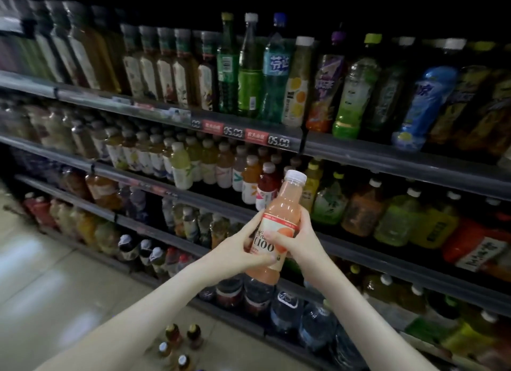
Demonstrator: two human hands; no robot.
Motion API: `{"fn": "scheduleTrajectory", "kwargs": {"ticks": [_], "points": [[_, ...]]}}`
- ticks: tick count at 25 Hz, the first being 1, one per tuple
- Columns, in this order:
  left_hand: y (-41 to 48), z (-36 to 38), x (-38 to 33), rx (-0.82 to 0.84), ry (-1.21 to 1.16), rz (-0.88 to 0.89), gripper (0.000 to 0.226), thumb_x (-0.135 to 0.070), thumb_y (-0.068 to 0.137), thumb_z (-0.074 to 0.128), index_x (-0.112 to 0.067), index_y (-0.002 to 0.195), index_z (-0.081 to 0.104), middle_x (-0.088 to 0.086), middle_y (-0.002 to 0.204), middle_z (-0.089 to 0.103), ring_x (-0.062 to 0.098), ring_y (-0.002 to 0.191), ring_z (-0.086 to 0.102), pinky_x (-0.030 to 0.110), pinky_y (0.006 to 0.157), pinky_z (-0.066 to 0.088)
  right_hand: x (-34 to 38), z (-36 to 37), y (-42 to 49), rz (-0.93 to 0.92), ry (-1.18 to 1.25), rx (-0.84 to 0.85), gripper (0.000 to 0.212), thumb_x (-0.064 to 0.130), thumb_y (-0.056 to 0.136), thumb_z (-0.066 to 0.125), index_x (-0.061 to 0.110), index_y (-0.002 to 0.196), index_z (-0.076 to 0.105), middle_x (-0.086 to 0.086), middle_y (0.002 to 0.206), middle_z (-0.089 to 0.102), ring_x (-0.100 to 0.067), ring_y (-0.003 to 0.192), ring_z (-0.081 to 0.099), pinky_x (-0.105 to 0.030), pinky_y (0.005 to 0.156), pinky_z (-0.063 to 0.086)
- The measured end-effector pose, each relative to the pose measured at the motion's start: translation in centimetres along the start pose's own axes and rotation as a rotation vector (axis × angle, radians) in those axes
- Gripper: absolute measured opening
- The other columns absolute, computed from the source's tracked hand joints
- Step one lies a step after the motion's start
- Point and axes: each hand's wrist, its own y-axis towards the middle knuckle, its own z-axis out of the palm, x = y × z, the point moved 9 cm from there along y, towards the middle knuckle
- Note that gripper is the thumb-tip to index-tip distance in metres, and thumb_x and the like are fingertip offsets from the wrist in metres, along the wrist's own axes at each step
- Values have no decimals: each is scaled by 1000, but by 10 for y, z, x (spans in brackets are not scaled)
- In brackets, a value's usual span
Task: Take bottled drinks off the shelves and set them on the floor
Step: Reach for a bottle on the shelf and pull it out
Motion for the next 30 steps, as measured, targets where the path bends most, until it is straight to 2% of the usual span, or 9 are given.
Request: {"fn": "scheduleTrajectory", "kwargs": {"ticks": [5,10,12,14,17,21,24,26,30], "points": [[-49,-87,19,-161,70,27,86,-35,79,74,-60,139,18,-15,103,70,4,97,66,31,82,57,2,98,18,24,59,83,66,12,80,75,28,132,37,-2,112,64,-14,94,69,-20,62,54],[-94,-191,44,-198,157,28,86,-32,77,76,-65,135,22,-18,99,70,0,93,66,33,84,56,9,210,39,9,61,94,61,22,81,75,31,129,40,2,116,64,-13,100,68,-38,82,58],[-105,-224,50,-193,170,28,86,-35,76,76,-66,135,21,-17,101,70,3,95,66,37,85,56,17,242,44,13,28,85,62,25,80,76,33,129,39,5,116,63,-13,99,67,-37,78,59],[-112,-247,51,-181,146,41,85,-38,75,76,-69,132,21,-18,104,69,5,98,66,38,86,56,28,264,49,9,0,63,60,24,80,76,33,127,40,7,113,63,-11,97,67,-29,69,59],[-108,-273,47,-162,111,62,85,-34,76,77,-69,131,23,-19,107,68,1,100,64,33,87,55,45,279,61,-10,-22,17,59,22,79,77,32,124,42,9,109,62,-8,93,66,-24,63,57],[-92,-300,44,-116,47,67,82,-29,83,73,-54,142,22,-6,115,68,8,107,63,35,95,51,62,286,88,-36,-49,-43,56,23,76,79,35,117,44,6,111,63,-14,99,65,-44,84,57],[-80,-321,39,-159,72,54,62,-30,90,64,-54,137,32,-12,117,64,1,108,60,26,98,46,71,284,111,-71,-16,-70,54,23,76,80,35,115,46,5,112,63,-16,101,65,-47,88,55],[-71,-335,40,-195,117,28,46,-36,90,61,-62,122,40,-19,114,61,-2,108,57,22,95,46,74,280,126,-85,-14,-86,61,23,75,80,32,123,43,6,113,61,-16,102,63,-45,87,55],[-48,-360,58,-258,239,-9,25,-39,92,56,-57,109,51,-16,110,64,0,104,59,32,98,48,75,272,160,-125,-50,-92,62,16,77,78,32,122,38,11,110,56,-7,99,57,-31,78,52]]}}
